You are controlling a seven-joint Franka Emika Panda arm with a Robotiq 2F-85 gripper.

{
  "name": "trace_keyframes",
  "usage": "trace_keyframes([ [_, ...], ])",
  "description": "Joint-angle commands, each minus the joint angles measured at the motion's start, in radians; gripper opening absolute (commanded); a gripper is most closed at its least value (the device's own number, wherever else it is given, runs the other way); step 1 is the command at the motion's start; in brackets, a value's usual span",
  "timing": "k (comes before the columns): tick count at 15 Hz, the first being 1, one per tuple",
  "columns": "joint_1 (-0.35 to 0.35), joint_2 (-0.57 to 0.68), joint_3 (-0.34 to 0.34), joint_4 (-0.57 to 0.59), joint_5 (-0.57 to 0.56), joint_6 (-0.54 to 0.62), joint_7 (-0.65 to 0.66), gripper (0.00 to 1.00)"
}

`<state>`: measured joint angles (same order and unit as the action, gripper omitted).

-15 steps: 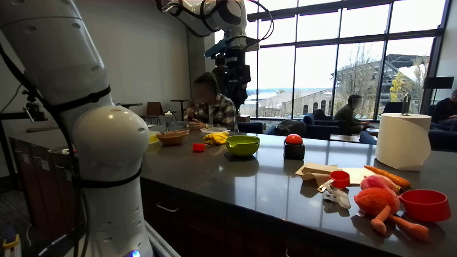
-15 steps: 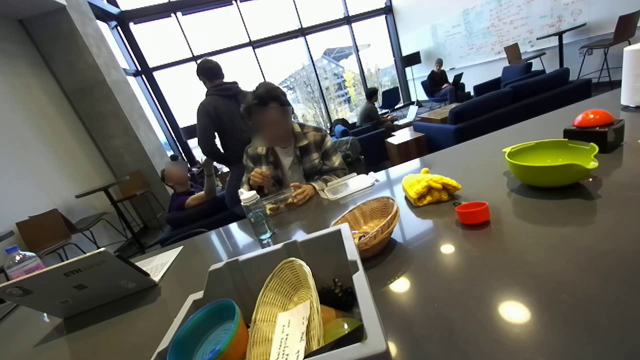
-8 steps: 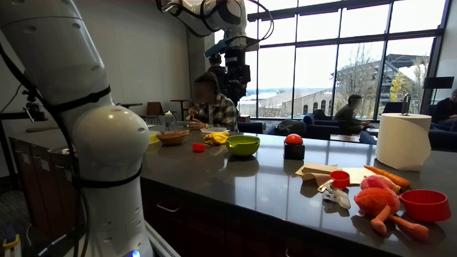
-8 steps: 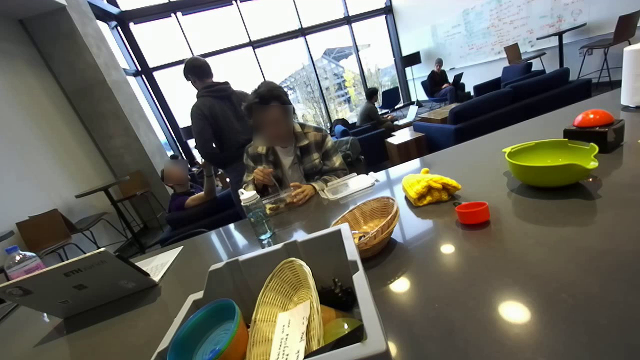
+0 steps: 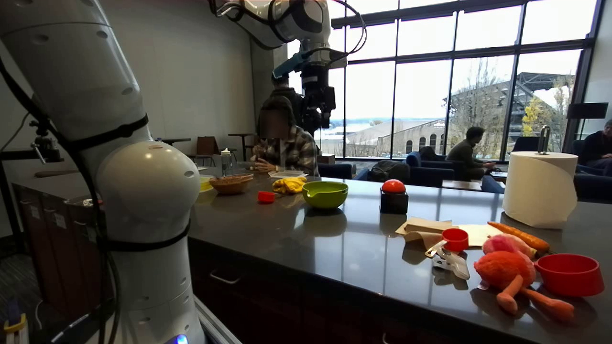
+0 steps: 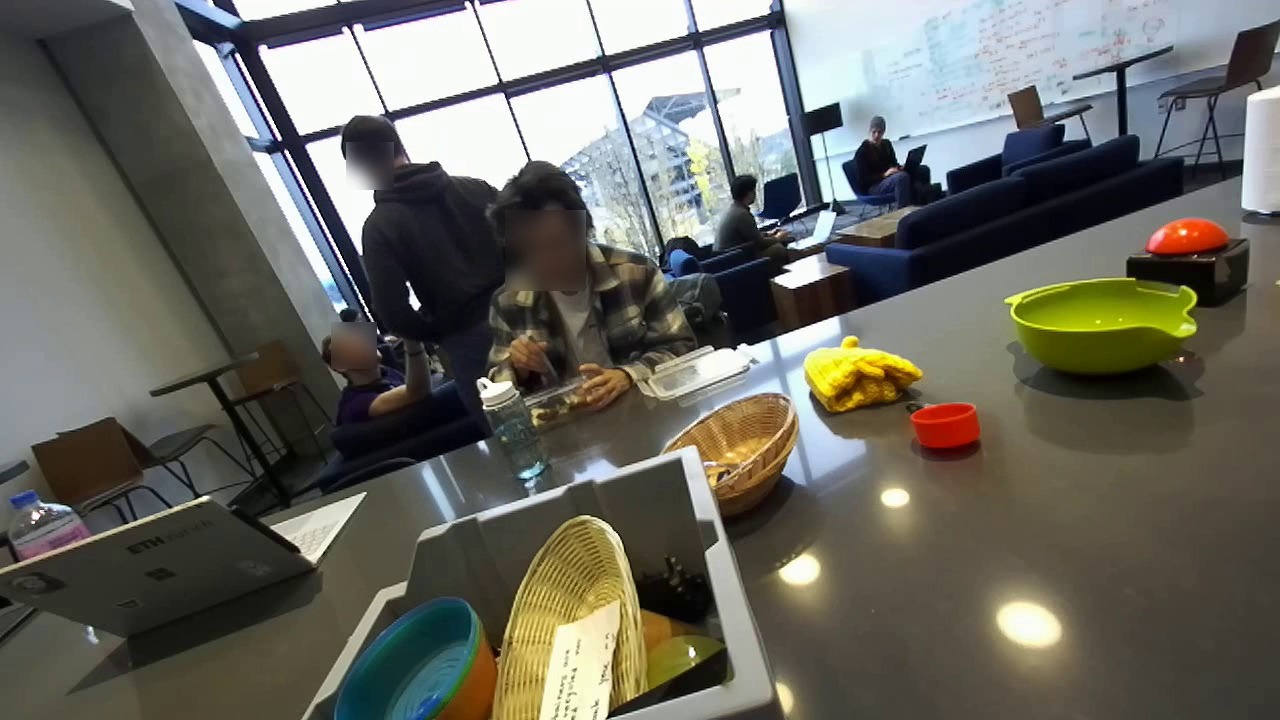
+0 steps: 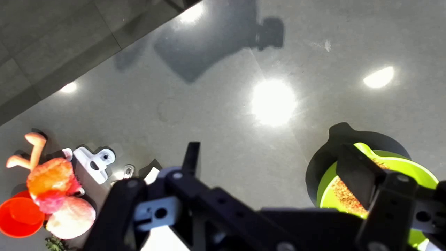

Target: Pick up the red toy pot and put it in the green bowl

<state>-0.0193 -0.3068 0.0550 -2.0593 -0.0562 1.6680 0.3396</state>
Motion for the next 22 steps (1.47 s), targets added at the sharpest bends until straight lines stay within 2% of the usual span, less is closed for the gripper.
trace_keyframes([
  [1, -0.002, -0.017, -0.003, -0.001, 0.018, -0.004, 0.005, 1.00],
  [10, -0.004, -0.013, -0.004, 0.010, 0.014, -0.011, 0.005, 1.00],
  [22, -0.020, 0.116, -0.002, 0.104, -0.019, -0.084, 0.058, 1.00],
])
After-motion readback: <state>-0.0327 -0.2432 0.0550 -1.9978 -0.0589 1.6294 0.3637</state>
